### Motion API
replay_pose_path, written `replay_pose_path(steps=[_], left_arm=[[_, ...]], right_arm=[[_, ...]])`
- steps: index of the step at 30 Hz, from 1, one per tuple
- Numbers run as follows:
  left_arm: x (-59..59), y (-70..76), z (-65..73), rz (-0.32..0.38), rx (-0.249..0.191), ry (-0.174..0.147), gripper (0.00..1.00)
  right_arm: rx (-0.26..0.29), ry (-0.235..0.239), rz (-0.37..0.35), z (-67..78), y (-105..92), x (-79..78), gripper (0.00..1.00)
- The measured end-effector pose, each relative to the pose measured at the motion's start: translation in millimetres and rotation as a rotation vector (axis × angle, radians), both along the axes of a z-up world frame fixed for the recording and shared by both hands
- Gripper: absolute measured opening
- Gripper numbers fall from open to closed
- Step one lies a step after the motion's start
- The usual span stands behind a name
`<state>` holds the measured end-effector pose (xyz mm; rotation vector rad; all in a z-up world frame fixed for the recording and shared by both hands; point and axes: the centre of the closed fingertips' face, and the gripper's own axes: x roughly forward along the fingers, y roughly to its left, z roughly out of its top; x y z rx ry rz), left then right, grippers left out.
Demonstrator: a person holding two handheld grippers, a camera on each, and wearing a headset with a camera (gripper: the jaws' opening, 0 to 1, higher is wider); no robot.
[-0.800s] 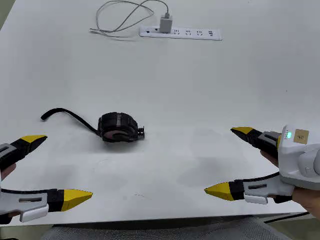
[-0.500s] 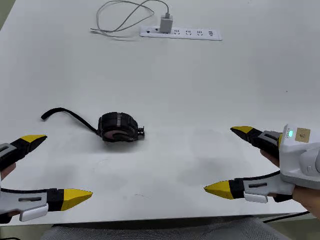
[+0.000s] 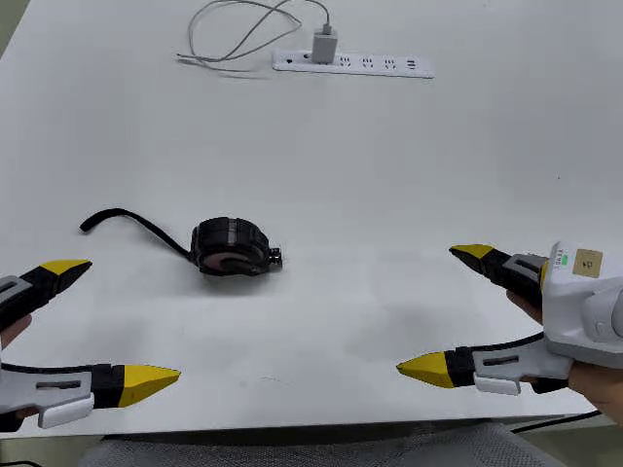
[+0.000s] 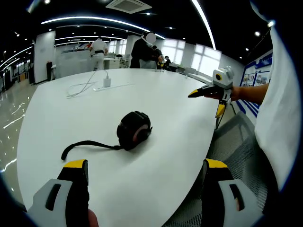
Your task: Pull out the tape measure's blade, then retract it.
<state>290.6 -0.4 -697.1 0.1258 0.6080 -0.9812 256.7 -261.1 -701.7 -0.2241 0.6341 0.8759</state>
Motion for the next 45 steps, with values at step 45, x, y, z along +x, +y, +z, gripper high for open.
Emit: replay_pose_path(steps=[45], left_arm=[[44.3, -37.7, -24.1, -0.283, 0.165, -0.024, 0.95]], right_arm=[[-0.069, 0.023, 0.162, -21.1, 21.7, 42.5, 0.89]])
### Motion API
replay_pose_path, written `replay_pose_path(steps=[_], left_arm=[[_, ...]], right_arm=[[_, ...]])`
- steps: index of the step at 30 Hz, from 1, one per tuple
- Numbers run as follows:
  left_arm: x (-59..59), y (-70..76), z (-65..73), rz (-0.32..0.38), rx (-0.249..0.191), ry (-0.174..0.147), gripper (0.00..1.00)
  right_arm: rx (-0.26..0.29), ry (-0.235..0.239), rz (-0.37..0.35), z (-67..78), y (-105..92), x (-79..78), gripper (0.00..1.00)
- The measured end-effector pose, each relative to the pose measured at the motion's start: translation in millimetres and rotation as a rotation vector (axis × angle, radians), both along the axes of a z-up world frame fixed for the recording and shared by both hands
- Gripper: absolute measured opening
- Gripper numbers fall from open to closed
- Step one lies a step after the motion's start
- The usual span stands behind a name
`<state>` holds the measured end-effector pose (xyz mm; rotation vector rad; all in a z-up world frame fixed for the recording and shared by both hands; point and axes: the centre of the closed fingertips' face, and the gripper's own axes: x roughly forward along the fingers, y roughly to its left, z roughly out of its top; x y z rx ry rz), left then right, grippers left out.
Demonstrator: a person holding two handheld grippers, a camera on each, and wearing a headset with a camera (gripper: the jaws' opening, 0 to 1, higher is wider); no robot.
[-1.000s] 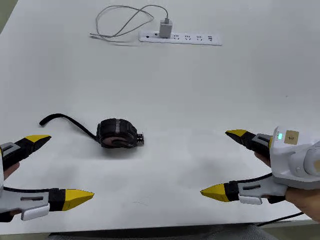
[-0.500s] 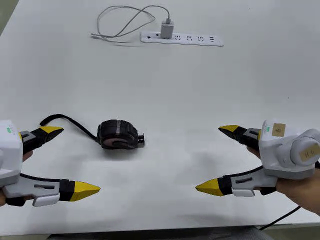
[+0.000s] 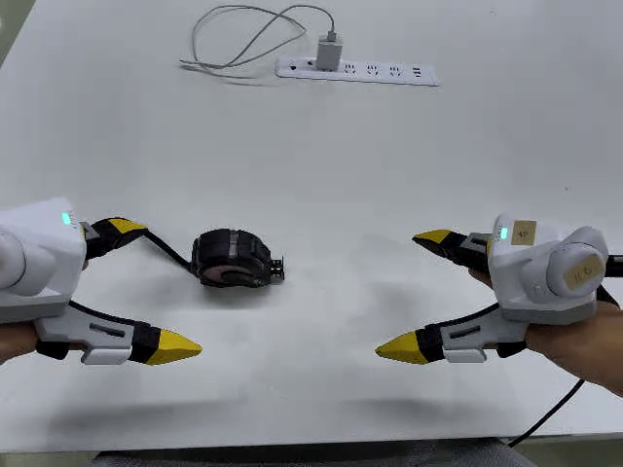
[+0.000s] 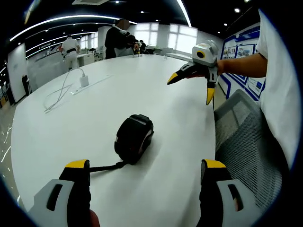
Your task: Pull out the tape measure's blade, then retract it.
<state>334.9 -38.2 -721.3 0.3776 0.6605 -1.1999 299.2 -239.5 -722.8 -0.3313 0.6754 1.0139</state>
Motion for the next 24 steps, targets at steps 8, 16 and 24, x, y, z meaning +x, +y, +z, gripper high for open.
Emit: replay_pose_path(steps=[8, 16, 24], left_arm=[[7.2, -5.7, -3.5, -0.058, 0.044, -0.009, 0.95], [12.5, -12.0, -9.8, -0.101, 0.079, 0.002, 0.93], [20.8, -19.8, -12.4, -0.161, 0.108, -0.027, 0.84]], right_arm=[[-0.011, 0.006, 0.038, -1.3, 6.6, 8.5, 0.87], [-0.019, 0.005, 0.075, -5.3, 14.4, 12.8, 0.85], [-0.035, 0.009, 0.11, -9.7, 21.1, 21.7, 0.84]])
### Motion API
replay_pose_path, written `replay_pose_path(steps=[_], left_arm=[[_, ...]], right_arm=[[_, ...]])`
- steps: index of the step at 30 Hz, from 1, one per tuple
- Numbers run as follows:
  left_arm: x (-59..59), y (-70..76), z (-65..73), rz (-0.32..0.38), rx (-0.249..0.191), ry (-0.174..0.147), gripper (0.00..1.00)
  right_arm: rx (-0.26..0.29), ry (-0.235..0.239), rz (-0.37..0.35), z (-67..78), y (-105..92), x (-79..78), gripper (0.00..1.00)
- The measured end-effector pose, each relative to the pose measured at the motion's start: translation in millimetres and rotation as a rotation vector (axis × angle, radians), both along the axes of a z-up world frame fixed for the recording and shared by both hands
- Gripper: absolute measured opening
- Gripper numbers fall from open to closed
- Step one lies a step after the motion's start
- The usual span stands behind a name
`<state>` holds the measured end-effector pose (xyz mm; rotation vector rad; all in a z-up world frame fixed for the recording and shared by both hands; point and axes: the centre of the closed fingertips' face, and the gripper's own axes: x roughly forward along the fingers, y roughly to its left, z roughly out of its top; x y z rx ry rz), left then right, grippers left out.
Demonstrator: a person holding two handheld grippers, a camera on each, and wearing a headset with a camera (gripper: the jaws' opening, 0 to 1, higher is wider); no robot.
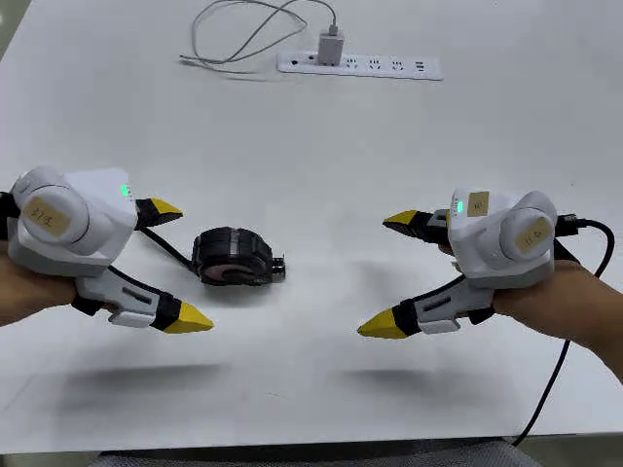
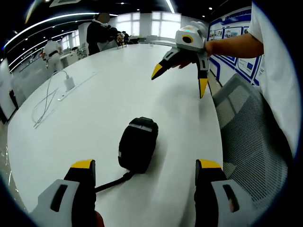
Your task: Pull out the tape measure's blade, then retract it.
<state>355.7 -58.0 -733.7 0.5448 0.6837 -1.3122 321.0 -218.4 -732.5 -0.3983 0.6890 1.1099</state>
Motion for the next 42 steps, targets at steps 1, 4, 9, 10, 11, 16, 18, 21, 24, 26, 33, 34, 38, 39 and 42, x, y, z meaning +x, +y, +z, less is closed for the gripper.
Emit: replay_pose_path(steps=[1, 4, 9, 10, 11, 16, 18, 21, 24, 26, 33, 34, 38, 39, 42], left_arm=[[1.6, -0.6, -0.7, -0.004, 0.006, -0.004, 0.83], [6.2, -3.0, -2.2, -0.022, 0.026, -0.011, 0.77], [13.1, -6.7, -4.3, -0.03, 0.027, -0.006, 0.68], [13.2, -7.2, -5.6, -0.03, 0.03, -0.002, 0.67], [12.7, -7.5, -7.9, -0.039, 0.039, 0.0, 0.66], [12.1, -10.2, -14.5, -0.06, 0.062, 0.007, 0.57], [12.3, -11.8, -16.8, -0.065, 0.069, 0.01, 0.55], [12.6, -13.7, -21.6, -0.08, 0.084, 0.012, 0.5], [15.3, -15.7, -26.5, -0.086, 0.095, 0.014, 0.47], [16.1, -16.4, -28.2, -0.091, 0.101, 0.015, 0.43], [17.4, -16.0, -33.6, -0.097, 0.114, 0.023, 0.36], [17.6, -15.7, -34.9, -0.097, 0.115, 0.027, 0.35], [16.5, -15.3, -36.5, -0.099, 0.115, 0.036, 0.32], [15.8, -15.3, -36.4, -0.101, 0.115, 0.037, 0.31], [15.0, -15.4, -37.0, -0.102, 0.117, 0.039, 0.3]], right_arm=[[-0.004, -0.001, 0.006, -0.6, 1.0, 0.7, 0.84], [-0.008, 0.0, 0.021, -2.0, 5.0, 3.3, 0.83], [-0.007, 0.008, 0.033, -5.8, 11.2, 6.4, 0.81], [-0.006, 0.012, 0.036, -6.3, 12.3, 6.4, 0.81], [-0.006, 0.014, 0.039, -7.6, 13.6, 7.1, 0.81], [-0.002, 0.021, 0.047, -11.8, 16.8, 11.6, 0.79], [-0.001, 0.024, 0.051, -13.3, 18.9, 13.2, 0.79], [0.0, 0.023, 0.059, -15.2, 21.6, 15.6, 0.78], [0.004, 0.028, 0.067, -16.8, 25.1, 17.4, 0.77], [0.004, 0.03, 0.072, -18.2, 26.8, 18.3, 0.77], [0.012, 0.04, 0.082, -20.2, 32.5, 19.4, 0.75], [0.013, 0.042, 0.086, -20.6, 33.5, 19.0, 0.74], [0.013, 0.043, 0.089, -22.6, 35.2, 20.3, 0.73], [0.012, 0.039, 0.09, -23.3, 35.5, 21.5, 0.73], [0.014, 0.041, 0.093, -23.8, 37.5, 21.3, 0.73]])
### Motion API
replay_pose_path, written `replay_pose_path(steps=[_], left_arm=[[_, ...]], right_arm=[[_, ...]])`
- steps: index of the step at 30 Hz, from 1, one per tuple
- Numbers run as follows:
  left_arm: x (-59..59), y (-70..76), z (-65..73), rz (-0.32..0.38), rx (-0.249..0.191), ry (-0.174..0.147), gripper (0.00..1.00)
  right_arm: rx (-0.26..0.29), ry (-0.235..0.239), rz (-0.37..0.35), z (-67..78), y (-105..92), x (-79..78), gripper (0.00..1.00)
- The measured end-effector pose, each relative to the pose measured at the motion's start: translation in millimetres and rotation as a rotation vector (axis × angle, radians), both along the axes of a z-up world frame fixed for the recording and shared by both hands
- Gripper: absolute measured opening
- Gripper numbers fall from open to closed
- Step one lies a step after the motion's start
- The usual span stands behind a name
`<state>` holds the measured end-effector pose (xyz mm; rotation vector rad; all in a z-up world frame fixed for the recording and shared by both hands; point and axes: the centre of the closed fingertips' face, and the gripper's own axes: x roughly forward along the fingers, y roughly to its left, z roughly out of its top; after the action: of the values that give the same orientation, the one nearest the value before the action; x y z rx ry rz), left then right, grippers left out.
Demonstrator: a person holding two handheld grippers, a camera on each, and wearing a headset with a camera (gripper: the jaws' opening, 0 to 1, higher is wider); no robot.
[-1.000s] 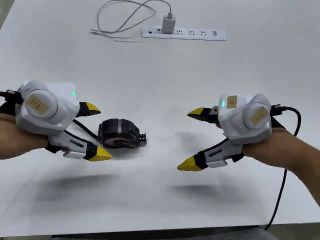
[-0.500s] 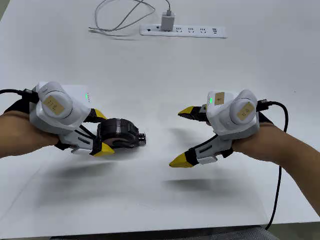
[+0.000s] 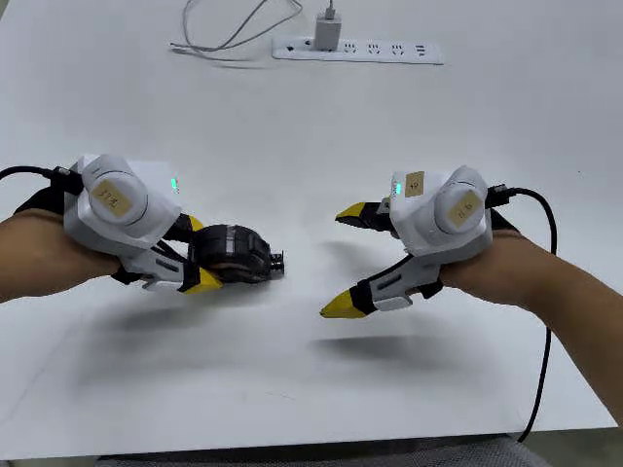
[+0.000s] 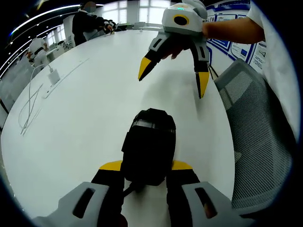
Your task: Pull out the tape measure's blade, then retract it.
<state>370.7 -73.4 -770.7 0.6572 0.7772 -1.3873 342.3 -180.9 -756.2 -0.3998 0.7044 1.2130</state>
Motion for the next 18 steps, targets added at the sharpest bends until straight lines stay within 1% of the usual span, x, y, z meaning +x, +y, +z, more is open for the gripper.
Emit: replay_pose_path(steps=[7, 11, 14, 18], left_arm=[[0.3, 0.6, -0.7, -0.011, 0.01, -0.017, 0.29], [0.3, 1.3, -1.4, -0.001, 0.021, -0.007, 0.29], [-0.3, 1.5, -2.3, -0.013, 0.041, -0.024, 0.29], [-0.6, 1.9, -2.0, -0.005, 0.043, -0.025, 0.28]], right_arm=[[0.005, -0.001, 0.009, -3.7, 6.4, 0.7, 0.71], [0.012, -0.004, 0.017, -4.6, 11.1, 2.8, 0.7], [0.009, -0.011, 0.027, -7.2, 15.1, 4.7, 0.68], [0.011, -0.018, 0.038, -8.3, 20.3, 6.7, 0.65]])
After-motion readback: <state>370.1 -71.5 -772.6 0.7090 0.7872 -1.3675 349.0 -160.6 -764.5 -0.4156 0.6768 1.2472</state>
